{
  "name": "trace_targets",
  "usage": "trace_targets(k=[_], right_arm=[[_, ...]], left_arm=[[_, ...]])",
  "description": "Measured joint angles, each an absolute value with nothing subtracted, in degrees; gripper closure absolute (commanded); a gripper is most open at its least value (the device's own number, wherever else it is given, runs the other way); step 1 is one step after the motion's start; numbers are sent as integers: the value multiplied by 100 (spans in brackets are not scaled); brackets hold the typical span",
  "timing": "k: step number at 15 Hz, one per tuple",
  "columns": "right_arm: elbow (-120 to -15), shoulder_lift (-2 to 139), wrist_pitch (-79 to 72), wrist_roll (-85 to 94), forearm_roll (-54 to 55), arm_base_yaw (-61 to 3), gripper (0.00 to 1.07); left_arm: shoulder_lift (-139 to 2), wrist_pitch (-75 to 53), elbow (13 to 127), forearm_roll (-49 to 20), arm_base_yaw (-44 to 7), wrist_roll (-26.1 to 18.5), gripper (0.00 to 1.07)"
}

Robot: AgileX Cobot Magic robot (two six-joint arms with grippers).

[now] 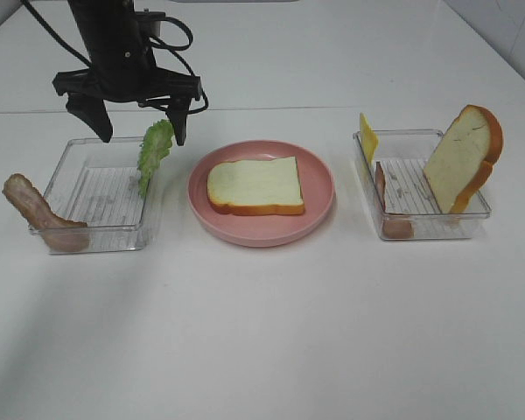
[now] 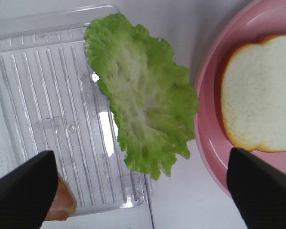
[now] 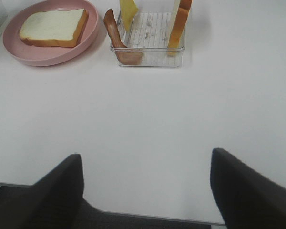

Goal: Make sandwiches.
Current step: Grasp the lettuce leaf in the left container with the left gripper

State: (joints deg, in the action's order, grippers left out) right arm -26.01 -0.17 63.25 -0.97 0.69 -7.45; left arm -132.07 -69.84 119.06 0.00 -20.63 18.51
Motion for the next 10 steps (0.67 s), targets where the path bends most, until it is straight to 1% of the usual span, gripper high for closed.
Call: trace_targets(k=[4,8,10], right_arm=[[-2601,-17,6325,-97,69,-745,34],[-2601,-17,6325,-97,69,-745,34],[-2601,-17,6325,-97,69,-745,34]], left_arm=[[-13447,-6910,11940,0,-1982,1851,18],[-13654,-6715,12267,0,-1982,2011,19],[-13740,-6715,12313,-52,-1982,2074,21]])
